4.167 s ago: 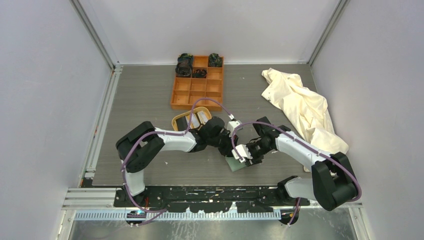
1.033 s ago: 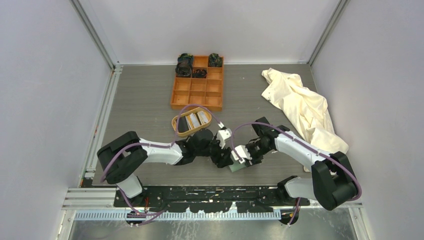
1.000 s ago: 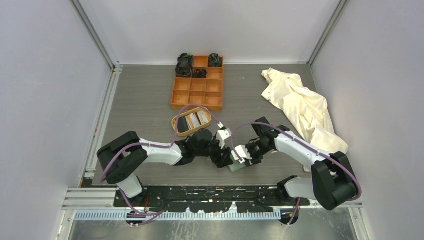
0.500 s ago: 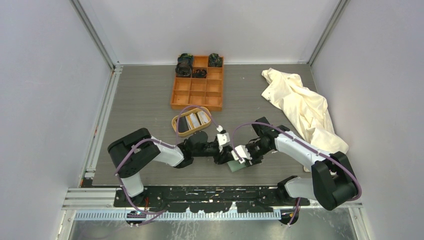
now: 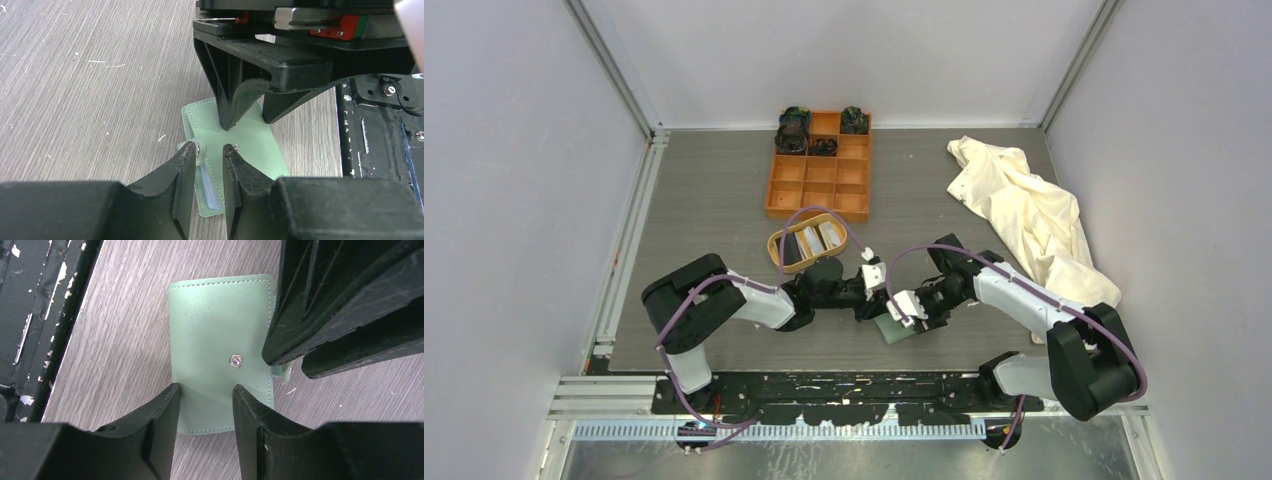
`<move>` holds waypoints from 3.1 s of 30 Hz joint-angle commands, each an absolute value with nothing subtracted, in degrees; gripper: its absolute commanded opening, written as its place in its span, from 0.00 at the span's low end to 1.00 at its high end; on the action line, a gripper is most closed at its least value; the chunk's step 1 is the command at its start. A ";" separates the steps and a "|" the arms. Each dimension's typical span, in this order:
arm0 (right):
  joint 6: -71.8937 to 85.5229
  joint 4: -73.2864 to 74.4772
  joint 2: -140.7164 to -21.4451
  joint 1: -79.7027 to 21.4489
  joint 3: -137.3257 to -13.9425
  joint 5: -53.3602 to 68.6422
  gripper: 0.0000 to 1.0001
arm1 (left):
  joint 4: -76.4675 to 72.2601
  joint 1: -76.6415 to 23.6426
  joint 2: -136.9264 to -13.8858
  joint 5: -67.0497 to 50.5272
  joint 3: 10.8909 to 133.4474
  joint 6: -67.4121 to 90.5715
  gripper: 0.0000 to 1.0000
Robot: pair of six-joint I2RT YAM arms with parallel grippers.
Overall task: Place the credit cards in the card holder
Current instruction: Close the card holder at the center of the board.
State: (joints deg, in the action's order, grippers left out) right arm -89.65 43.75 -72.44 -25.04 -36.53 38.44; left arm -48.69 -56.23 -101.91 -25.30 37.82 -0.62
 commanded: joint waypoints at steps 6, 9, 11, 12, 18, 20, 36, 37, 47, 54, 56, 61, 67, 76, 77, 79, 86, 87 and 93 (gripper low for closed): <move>-89.03 45.27 -73.35 -25.38 -37.33 37.52 0.47 | -48.64 -55.98 -101.87 -25.76 39.74 -1.85 0.27; -89.03 45.43 -73.30 -25.40 -37.35 37.44 0.47 | -46.91 -55.94 -102.20 -25.71 40.54 -2.01 0.24; -89.03 45.43 -73.30 -25.36 -37.38 37.44 0.47 | -46.59 -55.98 -102.39 -25.67 40.69 -2.02 0.20; -88.97 45.43 -73.30 -25.36 -37.39 37.44 0.47 | -46.53 -55.88 -102.36 -25.66 40.69 -1.98 0.18; -89.02 45.44 -73.48 -25.39 -37.39 37.40 0.47 | -46.10 -55.78 -102.69 -26.09 41.03 -1.28 0.10; -88.99 45.47 -73.41 -25.40 -37.41 37.40 0.47 | -46.01 -55.83 -102.83 -26.11 41.20 -1.15 0.12; -89.18 45.83 -73.39 -25.44 -37.52 37.53 0.47 | -45.15 -55.50 -103.41 -24.63 42.10 -0.31 0.17; -89.17 45.87 -73.51 -25.47 -37.57 37.50 0.47 | -45.08 -55.52 -103.42 -24.61 42.14 -0.30 0.17; -89.15 46.04 -73.41 -25.51 -37.58 37.45 0.47 | -43.54 -55.46 -102.61 -26.86 42.53 2.33 0.00; -89.12 46.04 -73.24 -25.63 -37.70 37.40 0.46 | -42.45 -55.94 -100.59 -28.90 41.82 4.48 0.00; -89.12 45.90 -73.21 -25.60 -37.68 37.39 0.46 | -42.54 -56.51 -99.69 -28.46 41.34 4.48 0.00; -88.39 45.17 -73.05 -25.73 -37.60 37.10 0.46 | -42.49 -57.61 -99.21 -28.10 41.05 4.95 0.00; -87.35 44.40 -72.94 -25.83 -37.42 36.74 0.46 | -42.08 -58.58 -99.47 -27.30 40.63 5.45 0.00; -86.99 44.21 -73.15 -26.06 -37.61 36.50 0.46 | -39.70 -59.48 -99.25 -25.73 41.11 4.76 0.00; -86.94 44.25 -73.13 -26.09 -37.54 36.43 0.46 | -39.62 -59.52 -99.23 -25.74 41.13 4.67 0.00; -86.92 44.21 -73.22 -26.10 -37.56 36.52 0.46 | -39.38 -59.79 -99.28 -25.70 41.20 4.54 0.00; -86.84 44.21 -73.22 -26.12 -37.59 36.47 0.46 | -38.67 -60.88 -99.10 -24.12 41.35 3.64 0.00; -86.82 44.21 -73.21 -26.14 -37.65 36.47 0.46 | -38.68 -61.05 -99.06 -23.78 41.38 3.49 0.00; -86.75 44.32 -73.17 -26.19 -37.63 36.47 0.46 | -38.17 -62.33 -98.94 -22.05 41.64 2.42 0.00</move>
